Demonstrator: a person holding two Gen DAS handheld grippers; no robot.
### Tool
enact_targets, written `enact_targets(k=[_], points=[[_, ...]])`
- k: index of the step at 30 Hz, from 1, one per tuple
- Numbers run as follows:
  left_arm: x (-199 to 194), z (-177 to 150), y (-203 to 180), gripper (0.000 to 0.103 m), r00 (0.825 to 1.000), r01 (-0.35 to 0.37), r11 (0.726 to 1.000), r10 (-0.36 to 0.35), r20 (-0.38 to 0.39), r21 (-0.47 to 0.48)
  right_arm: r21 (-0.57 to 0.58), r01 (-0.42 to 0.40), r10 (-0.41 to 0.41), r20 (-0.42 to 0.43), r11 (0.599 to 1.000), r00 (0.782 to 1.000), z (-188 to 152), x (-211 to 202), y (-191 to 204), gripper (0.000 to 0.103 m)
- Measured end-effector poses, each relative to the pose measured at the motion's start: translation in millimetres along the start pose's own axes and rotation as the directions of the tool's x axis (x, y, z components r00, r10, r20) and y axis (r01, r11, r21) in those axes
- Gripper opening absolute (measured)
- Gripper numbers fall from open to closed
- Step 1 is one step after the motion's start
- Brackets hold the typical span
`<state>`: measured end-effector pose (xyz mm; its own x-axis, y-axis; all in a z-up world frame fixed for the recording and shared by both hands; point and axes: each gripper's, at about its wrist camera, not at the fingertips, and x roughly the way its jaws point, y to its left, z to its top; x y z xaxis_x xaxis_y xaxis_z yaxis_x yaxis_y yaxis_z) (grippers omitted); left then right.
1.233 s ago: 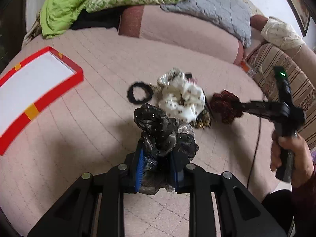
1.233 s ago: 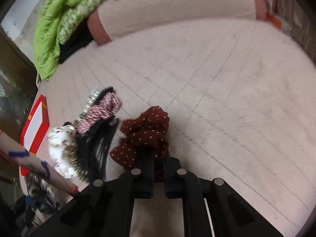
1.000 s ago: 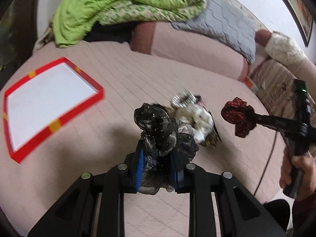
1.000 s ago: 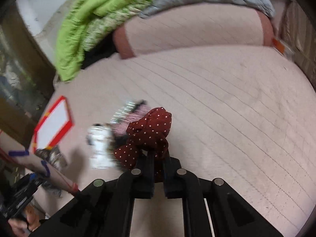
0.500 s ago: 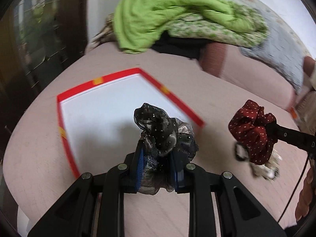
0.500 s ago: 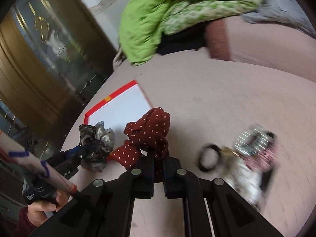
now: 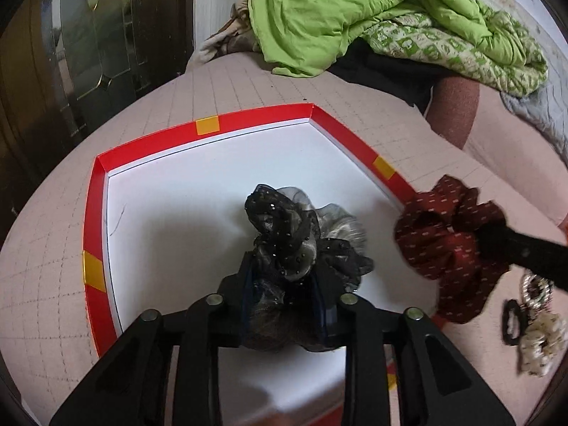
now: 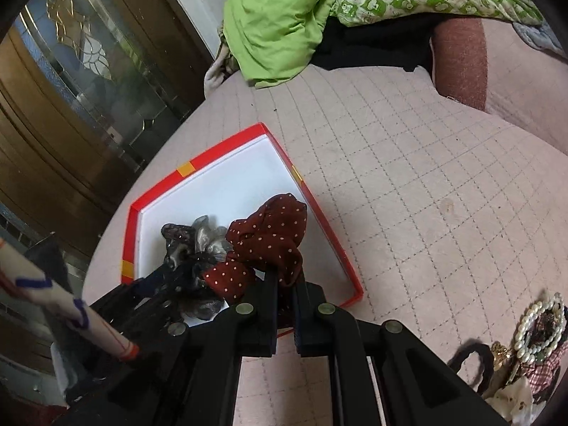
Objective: Organize jewelry
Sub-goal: 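Carry both scrunchies to the white tray and release them inside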
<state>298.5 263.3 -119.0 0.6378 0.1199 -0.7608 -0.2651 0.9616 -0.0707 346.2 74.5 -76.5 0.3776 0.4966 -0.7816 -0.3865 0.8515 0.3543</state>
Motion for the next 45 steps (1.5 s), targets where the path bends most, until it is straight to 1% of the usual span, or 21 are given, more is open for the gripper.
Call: enact_targets(k=[3,6,9,12,14,16,19,23,24,27,29,30,31,32,33,34,35,36,38,42,45], points=[[-3,-8,3,0.034,1.0,0.008,1.0,-0.009,0.006,0.025,0.006,0.003,-0.003,0.002,1.0,1.0,-2,-6,-7,0.007],[-18,-23,6,0.035,0.998,0.059,0.997,-0.059,-0.01,0.042,0.021,-0.003,0.003,0.003,1.0,1.0,-7,-17,-13,0.007],[-42,-50,4,0.035,0.994,0.108,0.986,-0.107,-0.019,0.124,0.017,-0.019,0.019,-0.001,1.0,1.0,-18,-30,-12,0.007],[-67,-75,2,0.037,0.989,0.15,0.968,-0.145,-0.037,0.203,-0.014,-0.032,0.032,-0.002,0.999,0.999,-35,-45,-2,0.007],[-76,-82,8,0.037,0.98,0.194,0.962,-0.183,-0.074,0.193,-0.021,-0.039,0.039,-0.009,0.999,0.999,-45,-50,2,0.007],[-83,-81,14,0.037,0.977,0.208,0.966,-0.196,-0.089,0.155,-0.023,-0.054,0.053,-0.025,0.998,0.998,-53,-52,7,0.007],[-85,-64,22,0.037,0.981,0.181,0.978,-0.172,-0.092,0.101,-0.033,-0.044,0.043,-0.031,0.998,0.999,-52,-48,15,0.007],[-76,-32,25,0.037,0.996,0.084,0.995,-0.082,-0.03,0.045,-0.038,-0.024,0.023,-0.009,0.999,1.0,-35,-35,27,0.007],[-70,-27,24,0.037,0.997,0.073,0.997,-0.072,-0.03,0.036,-0.036,-0.019,0.019,-0.005,0.999,1.0,-29,-29,29,0.007],[-45,-17,19,0.037,0.999,-0.002,1.0,0.003,-0.038,0.017,-0.032,0.004,-0.004,-0.017,0.999,1.0,-17,-6,35,0.008],[-34,-16,13,0.038,0.997,-0.036,0.999,0.038,-0.073,0.023,-0.039,0.018,-0.019,-0.028,0.999,0.999,-14,7,36,0.009],[-35,-17,11,0.045,0.996,-0.041,0.999,0.043,-0.075,0.024,-0.049,0.03,-0.032,-0.042,0.998,0.999,-15,15,35,0.011],[-37,-18,8,0.05,0.997,-0.04,0.999,0.042,-0.063,0.032,-0.063,0.044,-0.048,-0.053,0.997,0.997,-16,18,36,0.019],[-41,-18,5,0.061,0.998,-0.044,0.998,0.046,-0.044,0.046,-0.077,0.066,-0.071,-0.056,0.995,0.996,-18,18,36,0.024],[-45,-20,3,0.069,0.998,-0.052,0.997,0.054,-0.034,0.058,-0.092,0.066,-0.07,-0.044,0.994,0.997,-20,15,35,0.031],[-48,-20,0,0.072,0.998,-0.058,0.996,0.06,-0.024,0.068,-0.099,0.058,-0.061,-0.034,0.993,0.998,-22,11,35,0.039],[-51,-20,-2,0.073,0.998,-0.057,0.996,0.059,-0.018,0.072,-0.097,0.058,-0.061,-0.027,0.994,0.998,-23,7,33,0.043],[-56,-20,-3,0.073,0.998,-0.053,0.996,0.054,-0.012,0.076,-0.088,0.047,-0.049,-0.014,0.995,0.999,-25,-1,31,0.05],[-68,-20,-5,0.073,0.999,-0.044,0.996,0.043,0.006,0.072,-0.079,0.012,-0.011,0.011,0.997,1.0,-28,-14,31,0.052],[-92,-22,-7,0.074,0.998,-0.047,0.998,0.045,0.041,0.044,-0.044,-0.022,0.026,0.078,0.999,0.997,-43,-56,23,0.053],[-110,-28,-13,0.074,0.997,-0.047,0.998,0.045,0.063,0.032,-0.022,-0.02,0.023,0.119,1.0,0.993,-60,-82,14,0.053]])
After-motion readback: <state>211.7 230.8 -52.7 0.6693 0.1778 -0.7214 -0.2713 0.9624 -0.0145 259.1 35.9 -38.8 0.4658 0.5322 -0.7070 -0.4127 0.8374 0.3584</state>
